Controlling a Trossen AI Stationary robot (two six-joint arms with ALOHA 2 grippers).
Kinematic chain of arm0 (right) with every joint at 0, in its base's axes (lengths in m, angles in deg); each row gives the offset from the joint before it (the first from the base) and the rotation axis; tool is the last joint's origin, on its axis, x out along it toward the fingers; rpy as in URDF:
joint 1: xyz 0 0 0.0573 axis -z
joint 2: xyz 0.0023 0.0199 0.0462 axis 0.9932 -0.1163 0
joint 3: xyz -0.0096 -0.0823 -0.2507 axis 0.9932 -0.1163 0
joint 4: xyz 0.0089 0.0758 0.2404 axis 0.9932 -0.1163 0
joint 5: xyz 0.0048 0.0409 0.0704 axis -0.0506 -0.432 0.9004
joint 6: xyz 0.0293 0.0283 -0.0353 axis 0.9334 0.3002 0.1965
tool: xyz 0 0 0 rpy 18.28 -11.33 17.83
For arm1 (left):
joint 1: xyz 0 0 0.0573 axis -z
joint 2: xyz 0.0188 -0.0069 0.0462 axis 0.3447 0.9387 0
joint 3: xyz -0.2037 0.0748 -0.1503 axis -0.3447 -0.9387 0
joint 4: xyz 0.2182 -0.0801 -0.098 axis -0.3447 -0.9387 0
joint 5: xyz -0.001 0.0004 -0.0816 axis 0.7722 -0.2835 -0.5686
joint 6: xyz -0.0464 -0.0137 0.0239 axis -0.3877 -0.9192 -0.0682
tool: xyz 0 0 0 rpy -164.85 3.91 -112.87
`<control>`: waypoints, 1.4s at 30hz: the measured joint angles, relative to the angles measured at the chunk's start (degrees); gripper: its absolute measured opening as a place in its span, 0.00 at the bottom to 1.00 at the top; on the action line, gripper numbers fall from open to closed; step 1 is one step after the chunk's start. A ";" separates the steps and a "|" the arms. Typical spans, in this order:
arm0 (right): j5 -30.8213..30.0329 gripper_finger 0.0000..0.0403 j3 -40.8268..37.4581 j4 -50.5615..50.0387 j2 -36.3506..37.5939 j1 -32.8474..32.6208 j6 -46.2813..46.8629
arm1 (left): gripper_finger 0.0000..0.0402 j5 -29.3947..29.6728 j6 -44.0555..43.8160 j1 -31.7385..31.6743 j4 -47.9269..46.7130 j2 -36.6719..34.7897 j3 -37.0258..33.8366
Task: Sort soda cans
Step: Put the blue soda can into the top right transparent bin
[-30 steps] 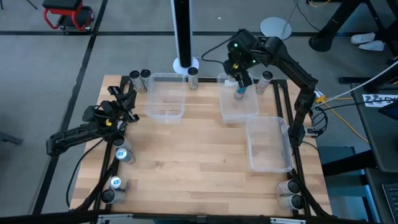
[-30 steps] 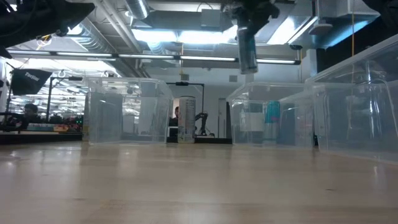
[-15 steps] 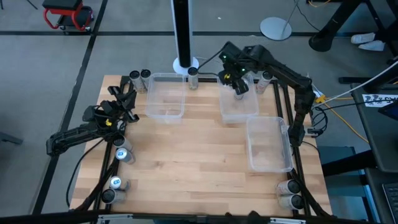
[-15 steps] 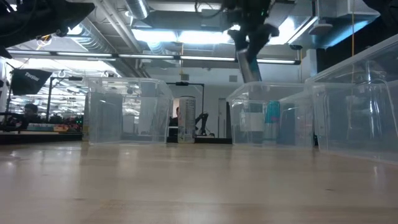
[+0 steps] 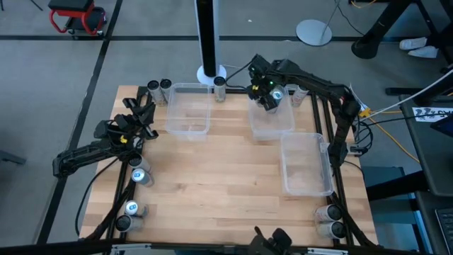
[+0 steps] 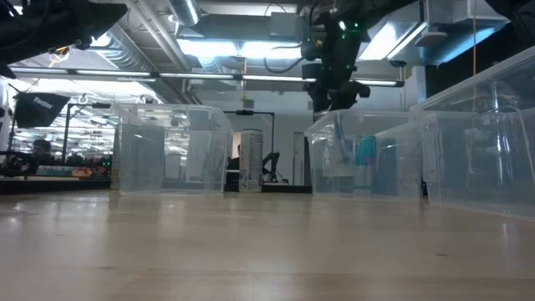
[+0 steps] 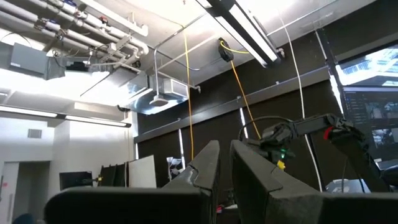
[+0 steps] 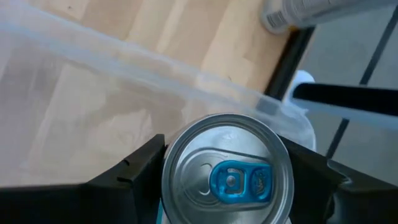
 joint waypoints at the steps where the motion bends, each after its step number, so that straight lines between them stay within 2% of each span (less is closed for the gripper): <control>1: 0.55 0.61 -0.68 0.92 0.00 0.14 -0.14 | 0.08 0.00 -0.02 -0.02 0.00 -0.01 0.00; 17: 5.04 0.61 -10.54 11.96 0.00 2.04 -0.29 | 0.08 0.00 -0.50 0.00 0.04 -0.01 0.00; 27: 5.27 0.61 -12.98 14.95 0.20 2.72 0.18 | 0.08 0.00 -0.63 0.00 0.09 -0.01 0.00; 32: 1.99 0.69 -13.02 15.03 0.20 2.55 0.27 | 0.08 0.00 -0.78 -0.01 0.09 -0.01 0.00; 37: 1.20 0.79 -13.26 13.91 0.20 2.66 0.24 | 0.08 0.00 -0.78 -0.02 0.09 0.01 0.00; 42: 0.40 0.83 -11.21 10.56 1.12 2.66 0.24 | 0.08 -0.02 -0.81 -0.02 0.09 -0.01 0.00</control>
